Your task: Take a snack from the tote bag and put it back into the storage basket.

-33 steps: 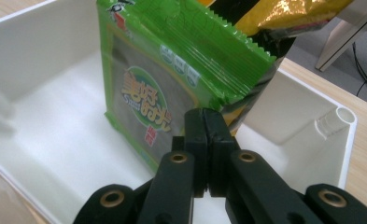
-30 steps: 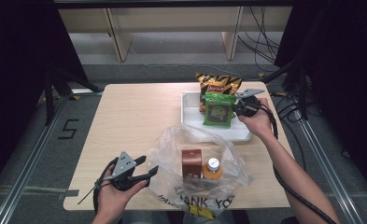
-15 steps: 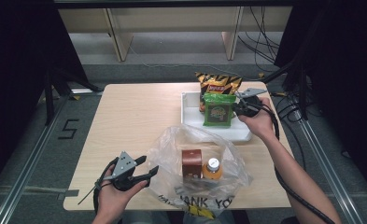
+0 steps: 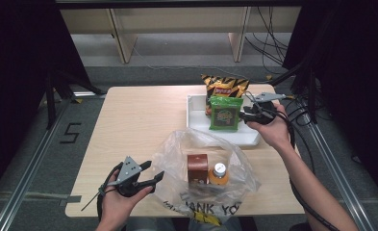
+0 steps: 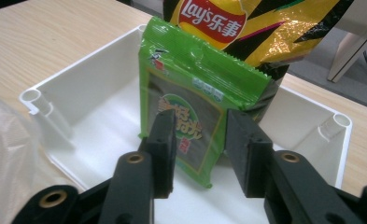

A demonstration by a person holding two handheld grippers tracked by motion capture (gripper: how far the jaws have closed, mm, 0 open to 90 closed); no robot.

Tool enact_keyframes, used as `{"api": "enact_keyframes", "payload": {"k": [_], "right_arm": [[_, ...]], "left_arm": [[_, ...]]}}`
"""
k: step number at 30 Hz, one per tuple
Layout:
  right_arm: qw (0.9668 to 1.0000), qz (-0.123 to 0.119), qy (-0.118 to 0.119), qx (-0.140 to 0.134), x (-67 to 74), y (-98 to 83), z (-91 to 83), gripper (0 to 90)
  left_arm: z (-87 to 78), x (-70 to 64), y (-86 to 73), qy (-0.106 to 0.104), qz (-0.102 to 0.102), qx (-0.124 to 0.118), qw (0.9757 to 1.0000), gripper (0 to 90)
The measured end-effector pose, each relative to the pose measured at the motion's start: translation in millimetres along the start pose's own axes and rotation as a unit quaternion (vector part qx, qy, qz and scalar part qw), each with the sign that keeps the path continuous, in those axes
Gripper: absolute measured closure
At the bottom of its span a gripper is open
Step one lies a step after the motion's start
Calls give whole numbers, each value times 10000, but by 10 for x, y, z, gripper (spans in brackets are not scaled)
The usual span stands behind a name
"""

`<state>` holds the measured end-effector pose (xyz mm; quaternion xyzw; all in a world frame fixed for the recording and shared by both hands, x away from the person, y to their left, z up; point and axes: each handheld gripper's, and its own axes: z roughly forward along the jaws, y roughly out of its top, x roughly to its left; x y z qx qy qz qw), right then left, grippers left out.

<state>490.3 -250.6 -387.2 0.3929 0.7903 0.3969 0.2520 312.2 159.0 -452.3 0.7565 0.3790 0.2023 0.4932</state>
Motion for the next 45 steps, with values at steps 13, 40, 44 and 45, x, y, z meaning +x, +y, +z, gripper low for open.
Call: {"api": "enact_keyframes", "payload": {"k": [13,40,44,45], "right_arm": [[9990,269,308,-173,118,-108,-232,504],[9859,-121,1505,-722,830,-239,-812,503],[9815,-154,1745,-769,896,-270,-867,493],[9802,-16,1835,-748,932,-283,-885,489]], "left_arm": [[16,-5,-11,-1,22,67,10000,397],[20,-18,-21,-35,-5,87,10000,397],[17,-24,-21,-21,-9,99,9999,397],[22,-23,-23,-37,-11,88,10000,397]]}}
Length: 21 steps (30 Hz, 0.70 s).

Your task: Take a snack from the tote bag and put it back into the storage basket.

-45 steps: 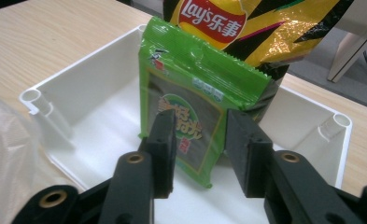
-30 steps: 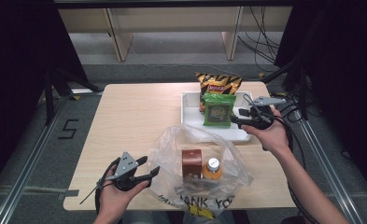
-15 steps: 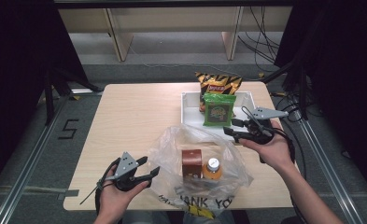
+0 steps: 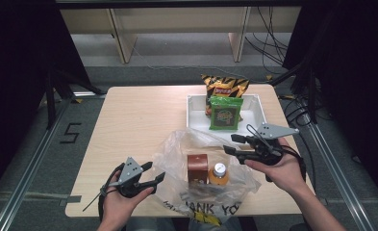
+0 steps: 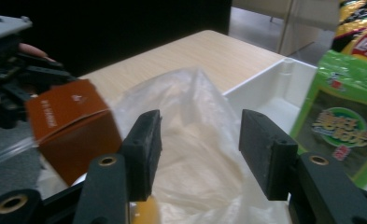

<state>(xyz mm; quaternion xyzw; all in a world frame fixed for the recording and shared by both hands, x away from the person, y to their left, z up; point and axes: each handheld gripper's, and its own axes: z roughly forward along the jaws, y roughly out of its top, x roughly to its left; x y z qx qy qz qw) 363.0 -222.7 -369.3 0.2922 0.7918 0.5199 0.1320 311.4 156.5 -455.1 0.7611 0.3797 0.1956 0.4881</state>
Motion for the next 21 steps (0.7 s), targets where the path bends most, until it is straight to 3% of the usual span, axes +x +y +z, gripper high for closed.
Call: {"api": "enact_keyframes", "payload": {"k": [4,5,7,9,10,11,12,14,15,17,18,19,21], "right_arm": [[9999,-51,151,16,73,-42,-15,475],[9997,-171,156,-41,74,-58,-4,473],[9996,46,290,-13,126,-85,6,467],[9996,-134,261,22,128,-101,16,458],[9991,96,400,69,172,-116,32,455],[9994,-83,329,52,160,-118,33,452],[9993,19,355,76,189,-127,38,449],[9988,-58,477,86,183,-129,55,447],[9992,-163,365,-3,184,-132,59,445],[9990,-144,409,135,201,-132,43,440],[9989,-302,355,43,195,-132,53,438],[9990,-92,434,40,232,-136,56,437],[9988,-210,448,70,244,-135,49,434]], "left_arm": [[1,-5,-1,1,-4,-5,10000,398],[3,-6,-1,0,-10,-7,10000,397],[2,-1,2,-6,58,4,10000,397],[6,-10,-1,-11,17,4,10000,397],[4,-15,0,7,14,22,10000,398],[4,-18,1,9,13,30,10000,397],[4,-20,1,8,9,27,10000,397],[4,-18,0,5,9,28,10000,397],[4,-10,1,18,63,30,10000,397],[8,-6,0,5,57,22,10000,397],[8,-6,2,2,56,20,10000,397],[8,-6,4,-3,56,17,10000,397],[6,-13,8,6,10,19,10000,397]]}}
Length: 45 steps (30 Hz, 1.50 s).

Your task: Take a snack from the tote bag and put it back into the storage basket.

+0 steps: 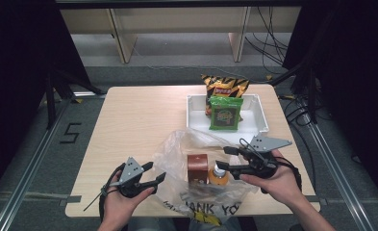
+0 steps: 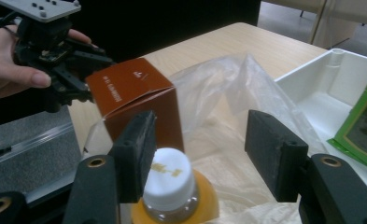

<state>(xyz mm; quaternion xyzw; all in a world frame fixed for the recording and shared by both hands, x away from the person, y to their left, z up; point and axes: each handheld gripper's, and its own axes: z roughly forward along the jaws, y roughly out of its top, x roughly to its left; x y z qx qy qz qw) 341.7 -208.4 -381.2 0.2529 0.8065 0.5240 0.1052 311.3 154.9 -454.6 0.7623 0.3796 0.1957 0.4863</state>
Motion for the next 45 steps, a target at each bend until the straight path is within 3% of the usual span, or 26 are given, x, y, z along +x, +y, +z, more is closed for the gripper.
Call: {"api": "enact_keyframes", "payload": {"k": [4,5,7,8,12,13,14,18,23,25,26,27,30,32,33,35,36,45], "right_arm": [[9998,-23,206,84,55,-8,20,426],[9999,-81,103,33,69,-9,17,423],[9999,-25,141,56,101,-28,29,417],[9998,-152,100,114,97,-36,25,413],[9997,-183,67,149,115,-96,49,402],[9998,-108,44,161,127,-113,55,399],[9996,-207,79,179,109,-121,60,398],[9996,-165,-14,232,108,-146,64,383],[9996,-96,38,281,117,-182,83,370],[9992,-247,4,328,94,-201,96,365],[9990,-171,33,410,107,-214,101,363],[9990,-307,-40,338,90,-222,116,362],[9987,-152,20,492,102,-244,119,357],[9985,-289,28,474,93,-253,124,353],[9985,-207,30,508,105,-264,122,350],[9983,-264,95,517,83,-274,131,344],[9986,-259,21,467,83,-282,136,343],[9985,-242,117,481,137,-326,144,326]], "left_arm": [[-12,7,3,22,78,0,10000,397],[-13,5,0,19,63,-7,10000,397],[-14,4,-3,20,66,-2,10000,397],[-14,4,-3,16,64,-1,10000,397],[-13,3,2,10,79,-5,10000,397],[-14,3,3,11,79,-2,10000,397],[-14,2,3,16,61,-7,10000,397],[-16,4,1,23,69,-5,10000,397],[-13,7,-3,20,65,0,10000,397],[-7,9,-2,-12,73,-15,10000,397],[-7,7,-1,-10,66,-12,10000,397],[-7,4,-1,-5,62,-19,10000,397],[-7,-13,-7,10,54,22,10000,397],[-4,-9,-4,4,70,14,10000,397],[0,-10,-5,14,4,7,10000,397],[11,4,-5,24,39,2,10000,397],[22,0,-8,19,-1,20,10000,397],[36,-6,14,9,108,29,9999,397]]}}
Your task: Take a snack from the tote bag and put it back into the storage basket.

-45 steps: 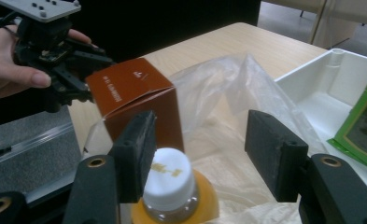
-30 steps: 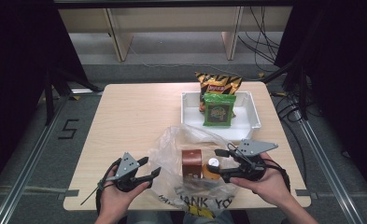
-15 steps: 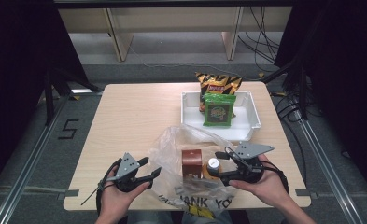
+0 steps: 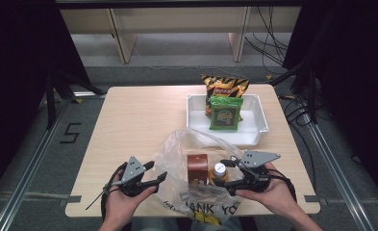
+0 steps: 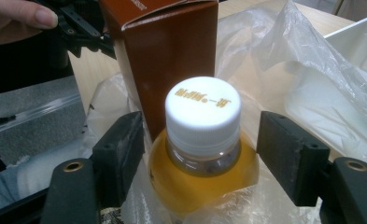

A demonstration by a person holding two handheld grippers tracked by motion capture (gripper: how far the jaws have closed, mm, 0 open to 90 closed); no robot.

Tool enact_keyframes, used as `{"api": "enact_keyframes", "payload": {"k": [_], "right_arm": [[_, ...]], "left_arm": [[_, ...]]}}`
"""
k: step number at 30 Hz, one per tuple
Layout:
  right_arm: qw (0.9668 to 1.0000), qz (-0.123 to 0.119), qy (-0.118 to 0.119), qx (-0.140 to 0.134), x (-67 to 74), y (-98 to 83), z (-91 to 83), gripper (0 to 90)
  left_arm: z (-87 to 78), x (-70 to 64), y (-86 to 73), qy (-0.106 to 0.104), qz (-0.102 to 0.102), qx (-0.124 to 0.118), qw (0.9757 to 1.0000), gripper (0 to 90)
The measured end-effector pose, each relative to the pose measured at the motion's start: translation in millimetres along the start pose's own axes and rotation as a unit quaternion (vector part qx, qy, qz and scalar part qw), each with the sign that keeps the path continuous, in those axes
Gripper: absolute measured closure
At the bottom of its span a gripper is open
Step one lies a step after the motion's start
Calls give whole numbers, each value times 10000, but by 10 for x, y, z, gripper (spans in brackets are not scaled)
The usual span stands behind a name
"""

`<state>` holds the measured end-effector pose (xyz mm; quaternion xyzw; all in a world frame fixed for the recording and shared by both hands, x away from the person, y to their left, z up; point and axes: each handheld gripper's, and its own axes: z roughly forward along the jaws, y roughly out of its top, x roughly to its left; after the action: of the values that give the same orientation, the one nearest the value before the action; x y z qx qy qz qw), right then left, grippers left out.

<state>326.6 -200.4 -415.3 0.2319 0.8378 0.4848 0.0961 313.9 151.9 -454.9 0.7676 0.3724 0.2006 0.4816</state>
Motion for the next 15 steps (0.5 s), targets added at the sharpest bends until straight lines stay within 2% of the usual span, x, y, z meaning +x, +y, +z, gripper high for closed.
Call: {"api": "enact_keyframes", "payload": {"k": [2,4,5,6,7,8,13,14,15], "right_arm": [[9999,-116,-17,-96,-12,-11,22,325],[9997,-208,-92,-29,-29,-16,18,321],[9998,-199,-62,-37,-32,-23,31,315],[10000,-44,-41,-5,-11,-34,42,310],[10000,-42,-26,70,-20,-41,47,303],[10000,-59,-61,33,-21,-50,67,299],[9999,58,-9,127,-12,-83,128,286],[9999,-131,-37,62,-35,-93,148,286],[9999,46,18,155,-14,-108,149,284]], "left_arm": [[-5,1,-7,-21,7,7,10000,397],[-14,-10,-15,6,-47,-15,10000,397],[-14,-7,-19,-41,-68,-29,10000,397],[-21,-2,-19,-21,-28,-25,10000,397],[-25,-7,-23,-4,-78,-32,10000,397],[-34,-2,-22,4,-29,-16,10000,397],[-43,-5,-25,-16,-58,-47,10000,397],[-42,-8,-27,-17,-70,-52,10000,397],[-42,-7,-27,-24,-33,-62,10000,397]]}}
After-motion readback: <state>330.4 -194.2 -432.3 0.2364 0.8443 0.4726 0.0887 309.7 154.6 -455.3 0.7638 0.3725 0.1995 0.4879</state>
